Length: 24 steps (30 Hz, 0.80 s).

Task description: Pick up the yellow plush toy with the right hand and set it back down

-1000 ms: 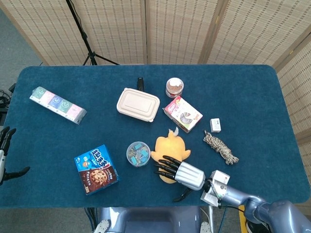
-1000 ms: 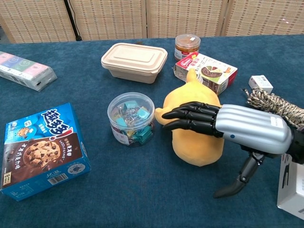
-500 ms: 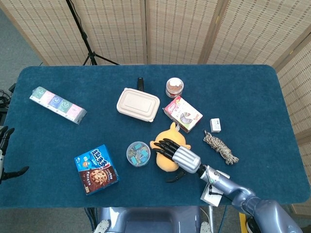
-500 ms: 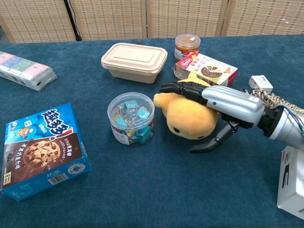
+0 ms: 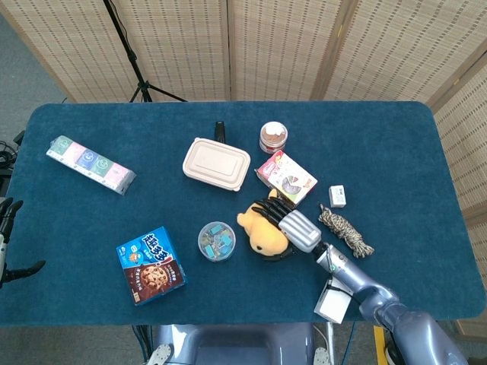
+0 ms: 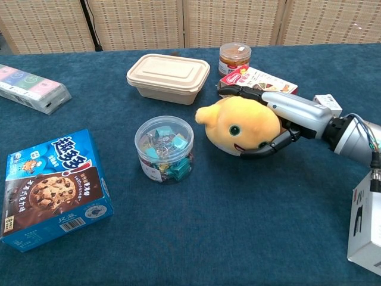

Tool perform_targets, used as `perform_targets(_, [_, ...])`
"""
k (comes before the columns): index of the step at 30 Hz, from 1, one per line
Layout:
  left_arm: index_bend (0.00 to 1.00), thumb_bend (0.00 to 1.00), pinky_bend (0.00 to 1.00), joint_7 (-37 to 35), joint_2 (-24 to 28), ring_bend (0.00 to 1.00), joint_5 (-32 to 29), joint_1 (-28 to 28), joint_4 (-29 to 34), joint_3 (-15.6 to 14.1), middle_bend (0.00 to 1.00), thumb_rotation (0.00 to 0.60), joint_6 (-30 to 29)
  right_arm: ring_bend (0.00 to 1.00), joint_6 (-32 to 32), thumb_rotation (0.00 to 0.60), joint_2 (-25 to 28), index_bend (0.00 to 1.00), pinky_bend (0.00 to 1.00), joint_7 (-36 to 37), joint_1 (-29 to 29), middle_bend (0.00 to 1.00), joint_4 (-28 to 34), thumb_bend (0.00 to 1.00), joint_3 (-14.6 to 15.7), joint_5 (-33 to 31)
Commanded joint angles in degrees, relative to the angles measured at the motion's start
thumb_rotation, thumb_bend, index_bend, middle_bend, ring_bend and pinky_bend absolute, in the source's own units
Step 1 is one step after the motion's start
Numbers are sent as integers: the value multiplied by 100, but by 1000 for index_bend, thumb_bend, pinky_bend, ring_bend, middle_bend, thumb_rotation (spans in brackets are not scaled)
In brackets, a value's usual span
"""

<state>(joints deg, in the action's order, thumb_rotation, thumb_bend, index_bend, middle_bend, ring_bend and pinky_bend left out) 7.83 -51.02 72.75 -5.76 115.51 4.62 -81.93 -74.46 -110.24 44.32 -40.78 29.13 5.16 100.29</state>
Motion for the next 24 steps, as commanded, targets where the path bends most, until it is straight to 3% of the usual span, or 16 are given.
perform_targets(1, [0, 0, 0, 1, 1, 0, 5, 1, 2, -4, 0, 600, 1, 0, 75, 264, 23, 0, 0, -6, -1, 0, 2, 0, -37, -67])
perform_targets(6, [0, 0, 0, -26, 10, 0, 6, 10, 3, 0, 0, 600, -14, 0, -68, 247, 151, 0, 0, 117, 38, 0, 259, 0, -11, -58])
perform_targets(11, [0, 0, 0, -33, 17, 0, 9, 6, 4, -4, 0, 600, -1, 0, -447, 238, 421, 0, 0, 24, 108, 0, 950, 0, 121, 130])
perform_targets(18, [0, 0, 0, -71, 31, 0, 75, 36, 12, -27, 0, 600, -37, 0, -596, 238, 945, 0, 0, -565, 136, 0, 2226, 0, 250, 326])
perform_targets(24, [0, 0, 0, -122, 44, 0, 135, 56, 4, -46, 0, 600, -52, 0, -579, 239, 1366, 0, 0, -1260, 153, 0, 3090, 0, 181, 331])
